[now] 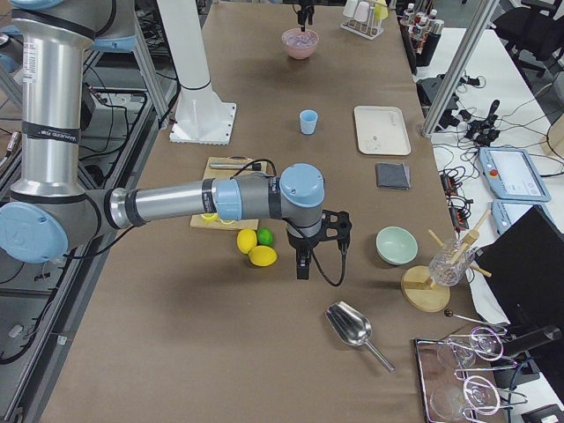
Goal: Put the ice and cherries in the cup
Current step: 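Move the left gripper over the pink bowl of ice cubes, then lower the left gripper into the bowl and grasp an ice cube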
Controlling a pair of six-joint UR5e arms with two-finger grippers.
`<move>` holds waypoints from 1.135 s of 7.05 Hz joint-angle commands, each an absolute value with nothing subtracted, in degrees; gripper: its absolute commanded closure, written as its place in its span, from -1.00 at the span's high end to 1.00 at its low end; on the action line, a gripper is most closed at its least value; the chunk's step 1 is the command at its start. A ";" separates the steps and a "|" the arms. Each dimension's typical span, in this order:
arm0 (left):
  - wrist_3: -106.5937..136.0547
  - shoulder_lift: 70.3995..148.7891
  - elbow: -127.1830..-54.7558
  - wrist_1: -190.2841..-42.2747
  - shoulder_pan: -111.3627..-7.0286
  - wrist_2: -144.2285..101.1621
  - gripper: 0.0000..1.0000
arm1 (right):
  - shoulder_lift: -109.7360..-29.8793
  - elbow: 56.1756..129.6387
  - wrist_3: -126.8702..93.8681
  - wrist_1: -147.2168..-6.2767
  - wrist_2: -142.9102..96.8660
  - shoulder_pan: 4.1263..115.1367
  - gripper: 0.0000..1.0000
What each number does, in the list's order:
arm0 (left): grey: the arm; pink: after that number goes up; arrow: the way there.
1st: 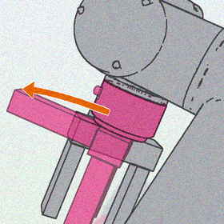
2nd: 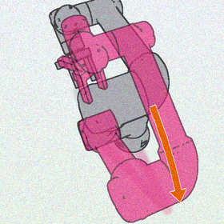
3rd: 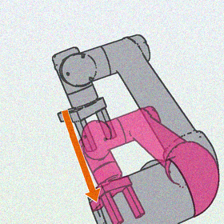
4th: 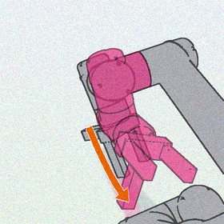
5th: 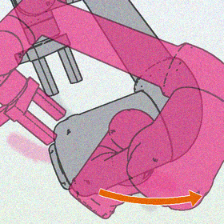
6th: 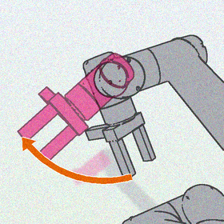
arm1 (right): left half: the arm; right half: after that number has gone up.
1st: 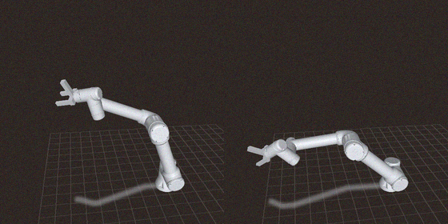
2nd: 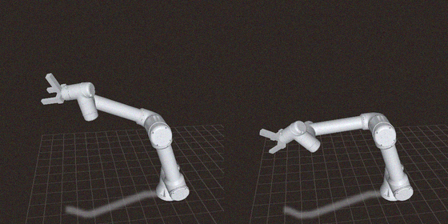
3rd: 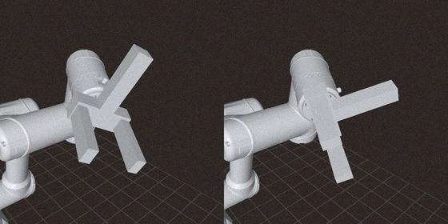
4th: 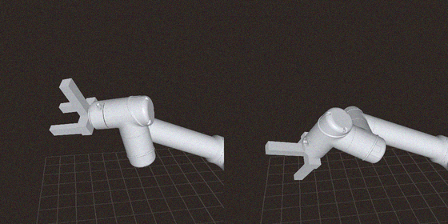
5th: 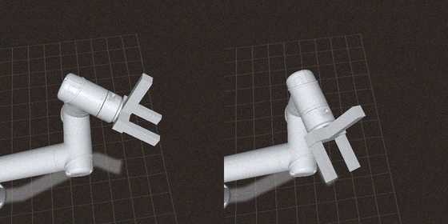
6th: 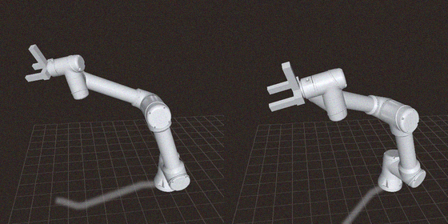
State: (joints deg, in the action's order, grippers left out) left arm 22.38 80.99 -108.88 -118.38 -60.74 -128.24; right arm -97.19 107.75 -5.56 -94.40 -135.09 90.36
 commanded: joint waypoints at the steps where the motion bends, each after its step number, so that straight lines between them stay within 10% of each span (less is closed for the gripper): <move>1: 22.32 83.48 -105.49 -118.48 -58.36 -126.83 0.95 | -97.12 107.84 -6.50 -94.31 -135.09 89.82 1.00; 8: 22.32 85.52 -100.81 -118.74 -57.66 -127.62 0.95 | -96.42 107.84 -6.59 -94.39 -135.00 89.74 1.00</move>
State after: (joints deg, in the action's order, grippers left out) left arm 22.32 85.46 -101.08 -118.73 -57.68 -127.57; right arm -96.42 107.83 -6.59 -94.39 -134.93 89.79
